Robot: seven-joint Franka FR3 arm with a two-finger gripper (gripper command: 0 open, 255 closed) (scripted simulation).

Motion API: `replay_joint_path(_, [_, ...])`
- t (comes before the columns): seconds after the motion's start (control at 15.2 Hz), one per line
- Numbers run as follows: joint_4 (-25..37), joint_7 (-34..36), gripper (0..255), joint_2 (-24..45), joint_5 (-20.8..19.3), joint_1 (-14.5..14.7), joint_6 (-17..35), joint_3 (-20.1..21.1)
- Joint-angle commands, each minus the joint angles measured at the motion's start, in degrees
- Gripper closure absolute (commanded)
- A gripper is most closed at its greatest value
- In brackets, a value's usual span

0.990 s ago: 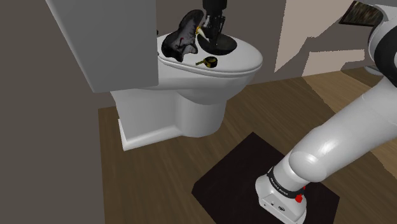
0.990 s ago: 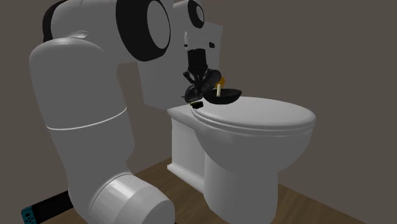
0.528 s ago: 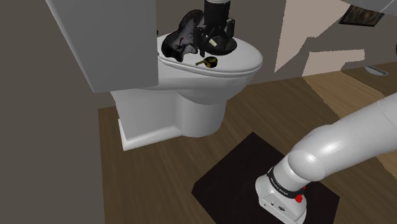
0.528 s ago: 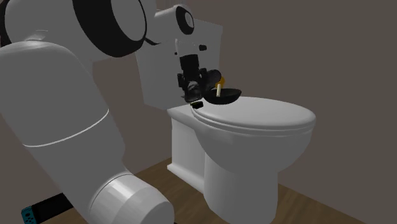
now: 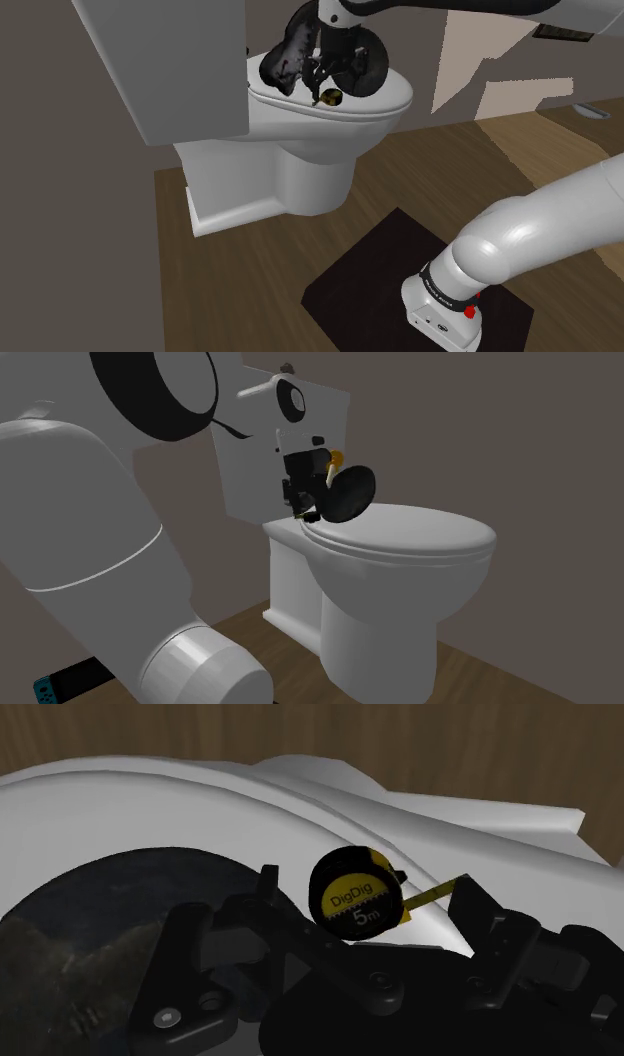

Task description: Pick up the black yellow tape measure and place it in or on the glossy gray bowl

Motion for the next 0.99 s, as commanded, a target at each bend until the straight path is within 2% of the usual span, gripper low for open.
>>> replay_joint_path(0.0, [-0.7, 0.1, 0, 0.1, 0.1, 0.0, 0.5, 0.0])
replay_joint_path(0.33, [-0.7, 0.1, 0, 0.2, 0.1, 0.0, 0.5, 0.1])
replay_joint_path(0.4, [-0.7, 0.1, 255, 0.2, 0.1, 0.0, 0.5, 0.1])
replay_joint_path(0.92, [-1.4, -0.3, 255, -0.3, 0.1, 0.0, 0.8, -0.2])
